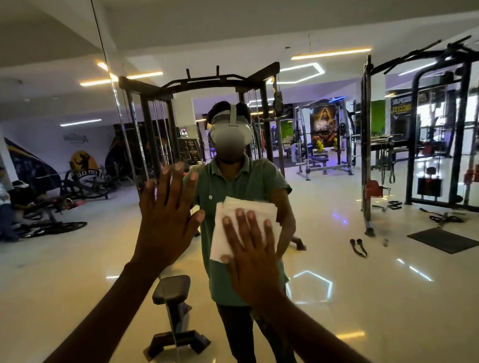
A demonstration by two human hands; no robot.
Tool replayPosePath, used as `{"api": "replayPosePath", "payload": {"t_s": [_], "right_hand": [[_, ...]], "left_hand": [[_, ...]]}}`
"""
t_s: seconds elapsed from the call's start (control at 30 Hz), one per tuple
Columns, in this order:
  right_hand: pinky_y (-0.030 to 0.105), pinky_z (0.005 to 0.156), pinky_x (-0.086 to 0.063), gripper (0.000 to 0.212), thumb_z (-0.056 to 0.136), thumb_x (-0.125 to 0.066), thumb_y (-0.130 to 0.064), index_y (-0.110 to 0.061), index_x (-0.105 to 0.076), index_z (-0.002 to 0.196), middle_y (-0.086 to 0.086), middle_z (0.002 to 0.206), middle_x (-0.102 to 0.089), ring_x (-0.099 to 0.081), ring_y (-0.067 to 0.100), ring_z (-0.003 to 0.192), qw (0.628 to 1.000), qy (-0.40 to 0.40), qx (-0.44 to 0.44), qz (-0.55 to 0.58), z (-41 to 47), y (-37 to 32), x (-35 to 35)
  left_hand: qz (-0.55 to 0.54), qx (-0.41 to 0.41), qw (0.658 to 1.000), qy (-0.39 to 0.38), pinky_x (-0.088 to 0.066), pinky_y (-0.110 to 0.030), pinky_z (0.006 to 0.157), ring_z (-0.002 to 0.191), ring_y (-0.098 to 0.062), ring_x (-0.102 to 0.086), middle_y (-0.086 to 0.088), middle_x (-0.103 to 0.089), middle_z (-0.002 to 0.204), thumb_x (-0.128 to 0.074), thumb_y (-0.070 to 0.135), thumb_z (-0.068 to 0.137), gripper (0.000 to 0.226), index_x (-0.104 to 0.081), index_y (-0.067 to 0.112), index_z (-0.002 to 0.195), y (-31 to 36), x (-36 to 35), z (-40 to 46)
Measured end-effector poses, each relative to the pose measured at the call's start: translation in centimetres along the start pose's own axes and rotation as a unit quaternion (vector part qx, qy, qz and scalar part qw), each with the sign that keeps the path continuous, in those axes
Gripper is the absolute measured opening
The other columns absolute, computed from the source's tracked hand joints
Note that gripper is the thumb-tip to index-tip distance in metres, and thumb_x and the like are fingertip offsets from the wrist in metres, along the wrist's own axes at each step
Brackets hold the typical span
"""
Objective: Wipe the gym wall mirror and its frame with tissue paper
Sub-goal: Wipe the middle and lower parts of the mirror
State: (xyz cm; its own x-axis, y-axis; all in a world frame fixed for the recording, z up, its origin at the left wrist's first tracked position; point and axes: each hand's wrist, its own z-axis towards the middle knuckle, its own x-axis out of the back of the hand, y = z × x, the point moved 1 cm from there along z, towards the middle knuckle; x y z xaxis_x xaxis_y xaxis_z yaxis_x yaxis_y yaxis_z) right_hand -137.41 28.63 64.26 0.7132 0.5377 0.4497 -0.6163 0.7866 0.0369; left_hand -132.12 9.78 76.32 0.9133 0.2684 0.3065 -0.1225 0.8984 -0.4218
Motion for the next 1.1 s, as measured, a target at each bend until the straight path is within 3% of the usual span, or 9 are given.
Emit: {"api": "replayPosePath", "payload": {"t_s": [0.1,0.2,0.3,0.4,0.5,0.6,0.73,0.93,1.1], "right_hand": [[0.056,0.129,-0.001,0.070,0.108,-0.035,-0.053,-0.022,-0.017,0.168,0.007,0.176,0.004,0.002,0.028,0.162,0.999,0.006,0.045,-0.022,0.9,3.5,1.0],[0.059,0.129,0.000,0.074,0.106,-0.033,-0.057,-0.020,-0.015,0.167,0.012,0.176,-0.002,-0.001,0.034,0.162,0.997,0.048,-0.059,-0.024,2.4,5.9,2.7],[0.060,0.129,0.001,0.078,0.106,-0.027,-0.063,-0.018,-0.012,0.168,0.015,0.175,-0.001,0.001,0.036,0.162,0.989,0.051,-0.134,0.023,2.6,2.2,2.3],[0.055,0.129,0.005,0.076,0.106,-0.034,-0.059,-0.018,-0.017,0.168,0.011,0.176,0.000,0.003,0.031,0.162,0.999,0.007,-0.028,0.027,1.0,-0.7,0.9],[0.052,0.130,0.008,0.073,0.106,-0.037,-0.054,-0.019,-0.019,0.167,0.008,0.176,0.002,0.002,0.028,0.162,0.999,0.021,0.039,-0.003,1.2,2.9,1.6],[0.058,0.129,0.000,0.075,0.105,-0.036,-0.054,-0.017,-0.016,0.167,0.012,0.175,0.002,0.001,0.034,0.162,0.996,0.058,-0.066,-0.020,3.0,6.3,3.3],[0.064,0.127,0.002,0.078,0.105,-0.036,-0.056,-0.016,-0.011,0.168,0.019,0.174,0.004,0.007,0.040,0.161,0.977,0.087,-0.195,-0.005,4.9,2.8,3.1],[0.065,0.127,-0.005,0.073,0.107,-0.037,-0.056,-0.024,-0.013,0.168,0.016,0.175,-0.001,0.005,0.036,0.161,0.999,0.037,0.013,-0.034,5.3,3.9,2.5],[0.064,0.127,-0.003,0.075,0.104,-0.041,-0.048,-0.015,-0.015,0.167,0.023,0.173,-0.002,0.000,0.042,0.160,0.982,0.119,-0.136,-0.045,7.9,10.0,5.8]], "left_hand": [[-0.001,-0.008,1.000,-0.004,-0.002,-0.054,0.127,0.159,-0.040,-0.005,-0.019,-0.006,0.172,-0.037,0.053,0.105,0.075,-0.022,0.008,0.163,-0.3,0.4,0.0],[-0.013,0.004,1.000,-0.011,0.000,-0.054,0.127,0.158,-0.041,-0.005,-0.021,-0.007,0.171,-0.040,0.052,0.104,0.076,-0.021,0.008,0.163,-0.2,0.3,0.0],[-0.022,0.019,0.999,-0.019,-0.003,-0.060,0.126,0.158,-0.044,-0.004,-0.023,-0.006,0.171,-0.043,0.054,0.103,0.080,-0.020,0.006,0.163,0.4,0.2,0.1],[-0.014,0.013,1.000,-0.021,-0.003,-0.059,0.127,0.158,-0.044,-0.004,-0.024,-0.006,0.170,-0.044,0.054,0.103,0.080,-0.020,0.006,0.163,0.3,0.3,0.0],[-0.014,0.006,1.000,-0.022,0.005,-0.053,0.128,0.158,-0.041,-0.003,-0.021,-0.005,0.171,-0.042,0.052,0.103,0.078,-0.020,0.008,0.163,-0.2,0.7,-0.1],[-0.009,0.009,0.999,-0.035,0.005,-0.053,0.128,0.159,-0.040,-0.001,-0.020,-0.002,0.172,-0.041,0.053,0.103,0.078,-0.018,0.009,0.164,-0.2,0.6,-0.1],[-0.014,0.017,0.999,-0.041,-0.001,-0.059,0.127,0.159,-0.041,0.001,-0.020,0.001,0.172,-0.043,0.053,0.103,0.080,-0.016,0.009,0.164,0.3,0.4,-0.2],[-0.024,0.008,0.999,-0.044,-0.004,-0.060,0.126,0.159,-0.039,0.002,-0.019,0.002,0.172,-0.042,0.055,0.103,0.081,-0.015,0.010,0.164,-0.2,0.3,-0.3],[-0.017,0.022,0.999,-0.045,-0.010,-0.063,0.125,0.159,-0.040,0.001,-0.020,0.000,0.172,-0.043,0.057,0.103,0.082,-0.016,0.010,0.164,-0.1,-0.2,-0.4]]}}
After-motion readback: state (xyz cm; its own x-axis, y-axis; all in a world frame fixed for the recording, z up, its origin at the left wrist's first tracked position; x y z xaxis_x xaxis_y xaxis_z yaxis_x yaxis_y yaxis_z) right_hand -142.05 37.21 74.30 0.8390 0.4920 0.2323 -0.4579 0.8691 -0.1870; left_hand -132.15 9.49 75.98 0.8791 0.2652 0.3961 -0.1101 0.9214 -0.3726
